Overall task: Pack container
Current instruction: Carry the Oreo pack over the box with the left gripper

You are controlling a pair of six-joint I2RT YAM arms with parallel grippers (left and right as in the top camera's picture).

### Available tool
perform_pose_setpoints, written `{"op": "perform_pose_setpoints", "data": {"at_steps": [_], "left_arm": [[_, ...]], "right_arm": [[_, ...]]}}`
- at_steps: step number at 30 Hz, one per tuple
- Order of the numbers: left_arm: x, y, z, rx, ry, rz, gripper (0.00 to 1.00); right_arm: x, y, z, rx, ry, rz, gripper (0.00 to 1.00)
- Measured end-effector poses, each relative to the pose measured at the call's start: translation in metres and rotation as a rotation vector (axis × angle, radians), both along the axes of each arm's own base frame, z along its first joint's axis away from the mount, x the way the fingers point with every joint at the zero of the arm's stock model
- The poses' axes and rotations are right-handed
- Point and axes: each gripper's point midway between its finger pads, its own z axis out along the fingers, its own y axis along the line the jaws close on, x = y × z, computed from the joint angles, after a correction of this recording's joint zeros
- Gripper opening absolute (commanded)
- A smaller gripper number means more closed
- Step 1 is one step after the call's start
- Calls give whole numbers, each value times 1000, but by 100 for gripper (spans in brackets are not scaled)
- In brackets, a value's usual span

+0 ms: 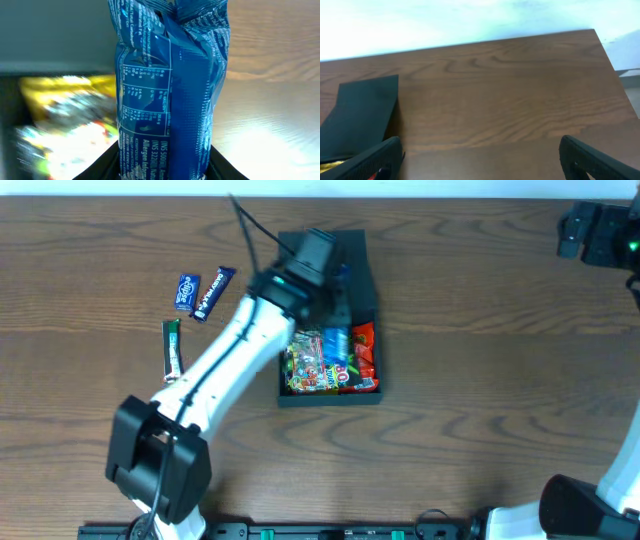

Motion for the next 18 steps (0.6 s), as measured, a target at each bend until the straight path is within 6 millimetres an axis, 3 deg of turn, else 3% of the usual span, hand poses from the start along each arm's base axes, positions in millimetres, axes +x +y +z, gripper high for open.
{"op": "perform_pose_setpoints", "data": {"at_steps": [2,10,13,18], "left_arm": [[-9,-18,1,-9,-3,13,6],[-38,-54,-4,73,-66,-13,6],[-42,-60,-23,116,-50,-20,6],[-36,-53,-59,193,-11,1,6]], "right_arm": [[-2,-1,-2,3,9,-3,99],[-3,-2,-3,7,14,-8,99],[-4,-2,-3,13,16,-8,99],[-3,1,-3,22,16,1,99]]}}
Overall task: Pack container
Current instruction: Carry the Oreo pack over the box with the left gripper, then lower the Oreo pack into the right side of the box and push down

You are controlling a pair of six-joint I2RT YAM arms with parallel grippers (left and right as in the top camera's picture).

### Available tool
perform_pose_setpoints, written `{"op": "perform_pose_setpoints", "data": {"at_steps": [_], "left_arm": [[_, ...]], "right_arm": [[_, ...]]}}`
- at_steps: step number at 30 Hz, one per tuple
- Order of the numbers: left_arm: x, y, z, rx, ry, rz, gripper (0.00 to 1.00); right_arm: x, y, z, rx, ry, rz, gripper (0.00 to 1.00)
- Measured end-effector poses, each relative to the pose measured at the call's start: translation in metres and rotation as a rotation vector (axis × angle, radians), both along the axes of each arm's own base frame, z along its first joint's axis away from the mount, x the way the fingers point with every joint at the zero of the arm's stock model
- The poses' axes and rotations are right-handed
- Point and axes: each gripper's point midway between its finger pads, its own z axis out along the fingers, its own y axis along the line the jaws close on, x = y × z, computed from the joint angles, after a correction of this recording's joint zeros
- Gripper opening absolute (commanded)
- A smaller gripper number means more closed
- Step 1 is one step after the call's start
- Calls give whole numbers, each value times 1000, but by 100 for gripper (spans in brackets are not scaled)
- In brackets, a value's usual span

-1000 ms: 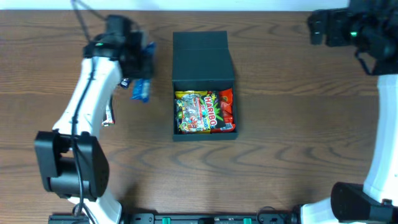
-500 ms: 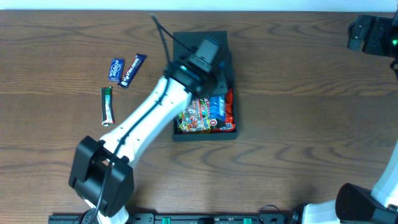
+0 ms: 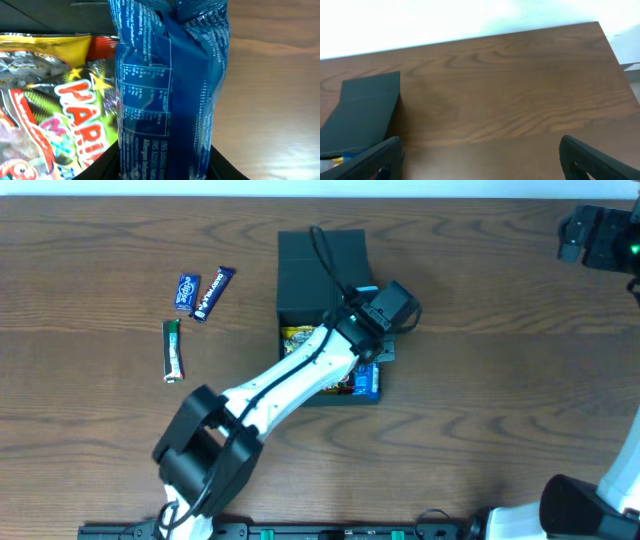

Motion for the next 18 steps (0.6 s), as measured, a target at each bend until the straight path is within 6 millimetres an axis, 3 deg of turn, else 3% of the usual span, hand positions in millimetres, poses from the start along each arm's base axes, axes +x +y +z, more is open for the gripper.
{"op": "perform_pose_setpoints", "data": {"at_steps": [18], "left_arm": [[2,-2,-17,-4,40,-26,6]], "right_arm": [[0,5,-1,20,1,19,99]]}}
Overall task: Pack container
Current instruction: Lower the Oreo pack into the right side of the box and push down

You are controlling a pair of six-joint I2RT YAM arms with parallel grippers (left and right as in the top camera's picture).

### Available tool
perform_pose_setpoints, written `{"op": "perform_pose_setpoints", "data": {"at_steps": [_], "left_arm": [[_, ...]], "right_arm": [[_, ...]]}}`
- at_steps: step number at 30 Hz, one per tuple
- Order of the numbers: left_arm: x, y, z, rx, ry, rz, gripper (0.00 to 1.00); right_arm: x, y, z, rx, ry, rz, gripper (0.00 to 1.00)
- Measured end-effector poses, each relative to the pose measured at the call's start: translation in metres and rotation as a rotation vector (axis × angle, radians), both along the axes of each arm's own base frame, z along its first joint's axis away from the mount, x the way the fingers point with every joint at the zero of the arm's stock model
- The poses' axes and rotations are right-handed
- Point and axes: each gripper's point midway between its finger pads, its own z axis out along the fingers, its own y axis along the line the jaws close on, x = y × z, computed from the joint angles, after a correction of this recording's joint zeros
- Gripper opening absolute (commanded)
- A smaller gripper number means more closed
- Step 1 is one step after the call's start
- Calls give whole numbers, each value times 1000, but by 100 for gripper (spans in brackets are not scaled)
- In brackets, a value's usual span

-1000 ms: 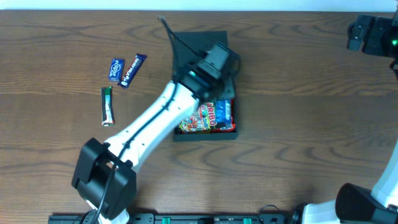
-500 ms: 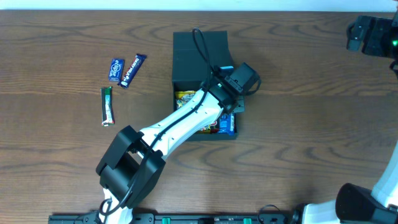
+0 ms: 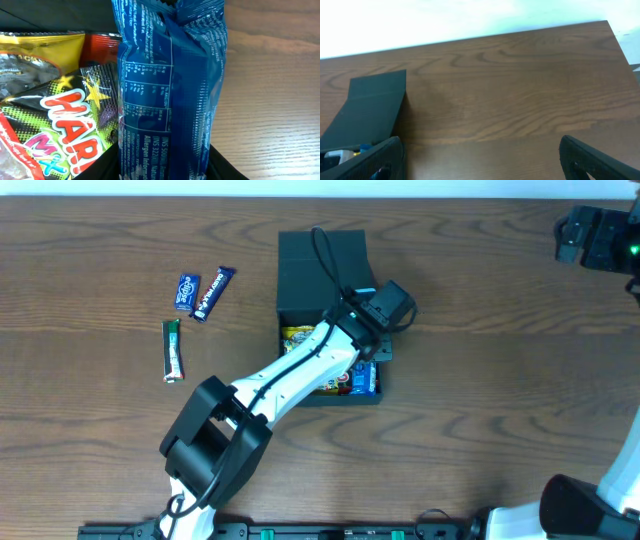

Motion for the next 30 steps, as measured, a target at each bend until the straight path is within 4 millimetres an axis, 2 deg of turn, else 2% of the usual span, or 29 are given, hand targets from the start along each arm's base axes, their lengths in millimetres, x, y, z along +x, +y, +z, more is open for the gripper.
{"op": "perform_pose_setpoints", "data": {"at_steps": [3,4,5,7,9,11,17,18,20,21,23,24,28,30], "left_arm": [[-1,-2,0,-13,11,-9,8],[-2,-2,0,-16,15,-14,24],[-2,-3,0,-18,17,-16,35],[-3,-4,0,-21,20,-26,78],[-4,-5,0,-25,24,-31,97],[-5,-6,0,-32,31,-36,95],[0,0,0,-37,35,-22,100],[2,1,0,-37,34,-18,100],[5,5,2,-39,30,-11,87],[6,6,4,-39,24,-15,70],[8,8,14,-46,5,-29,21],[7,8,20,-50,-4,-41,6],[-3,14,46,-50,-25,-97,6],[-12,18,48,-38,0,-115,6]], "right_arm": [[0,0,0,0,0,0,99],[0,0,0,0,0,0,99],[0,0,0,0,0,0,99],[0,0,0,0,0,0,99],[0,0,0,0,1,0,99],[0,0,0,1,2,0,99],[-1,0,-1,1,4,0,99],[-1,0,-1,1,4,0,99],[-1,0,-1,1,4,0,99],[-1,0,-1,1,4,0,99],[-1,0,-1,1,3,0,99],[-1,0,-1,1,3,0,99],[-1,0,-1,1,3,0,99],[-1,0,-1,1,3,0,99]]}}
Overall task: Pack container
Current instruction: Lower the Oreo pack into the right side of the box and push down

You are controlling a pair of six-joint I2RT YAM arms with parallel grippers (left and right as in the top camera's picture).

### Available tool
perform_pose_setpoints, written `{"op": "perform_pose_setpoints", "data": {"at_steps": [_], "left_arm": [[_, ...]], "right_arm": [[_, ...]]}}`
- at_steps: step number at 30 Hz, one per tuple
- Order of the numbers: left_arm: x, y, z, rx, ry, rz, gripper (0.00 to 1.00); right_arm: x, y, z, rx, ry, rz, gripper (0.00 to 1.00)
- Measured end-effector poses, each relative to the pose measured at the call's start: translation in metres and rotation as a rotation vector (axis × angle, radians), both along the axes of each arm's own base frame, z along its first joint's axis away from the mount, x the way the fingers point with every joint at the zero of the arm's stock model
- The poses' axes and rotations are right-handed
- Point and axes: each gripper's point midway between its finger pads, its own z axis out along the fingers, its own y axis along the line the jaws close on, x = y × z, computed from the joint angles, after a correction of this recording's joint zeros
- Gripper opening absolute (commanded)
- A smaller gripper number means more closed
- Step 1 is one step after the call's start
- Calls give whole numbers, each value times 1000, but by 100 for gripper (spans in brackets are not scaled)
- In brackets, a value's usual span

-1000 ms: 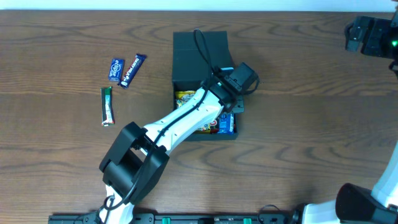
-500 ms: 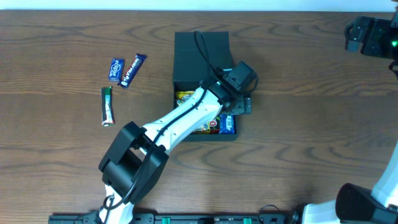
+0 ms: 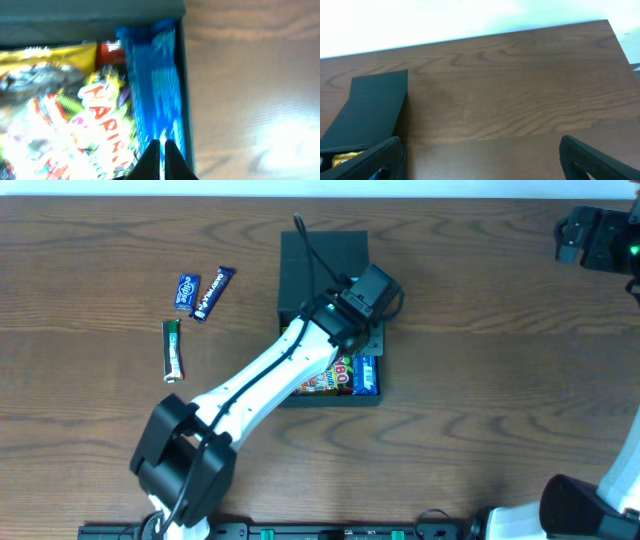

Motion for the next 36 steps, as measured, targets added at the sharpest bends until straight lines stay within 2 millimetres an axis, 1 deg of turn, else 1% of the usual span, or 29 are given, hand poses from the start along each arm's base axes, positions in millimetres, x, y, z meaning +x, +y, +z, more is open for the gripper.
{"op": "perform_pose_setpoints", "data": {"at_steps": [4,6,8,9,10,12,15,17,21,25,28,36], "left_arm": [[-20,7,-7,38,74,-72,6],[-30,6,-9,46,101,-124,6],[-39,3,-10,46,121,-181,6],[-47,-3,-10,37,128,-241,6],[-49,-5,-9,35,129,-257,6],[-59,-12,-9,35,130,-334,5],[-67,-15,-10,47,128,-387,6],[-67,-14,-11,58,120,-396,6],[-60,-10,-11,92,87,-396,6],[-53,-11,-10,99,56,-390,6],[-53,-11,-11,102,56,-390,6],[-56,-11,-35,127,116,-396,6]], "right_arm": [[0,0,0,0,0,0,99],[0,0,0,0,0,0,99],[0,0,0,0,0,0,99],[0,0,0,0,0,0,99],[0,0,0,0,0,0,99],[0,0,0,0,-1,1,99],[0,0,0,0,-1,1,99],[0,0,0,0,-1,1,99],[0,0,0,1,-1,1,99],[0,0,0,1,-1,0,99],[0,0,0,1,-1,0,99],[0,0,0,1,-1,0,99]]}}
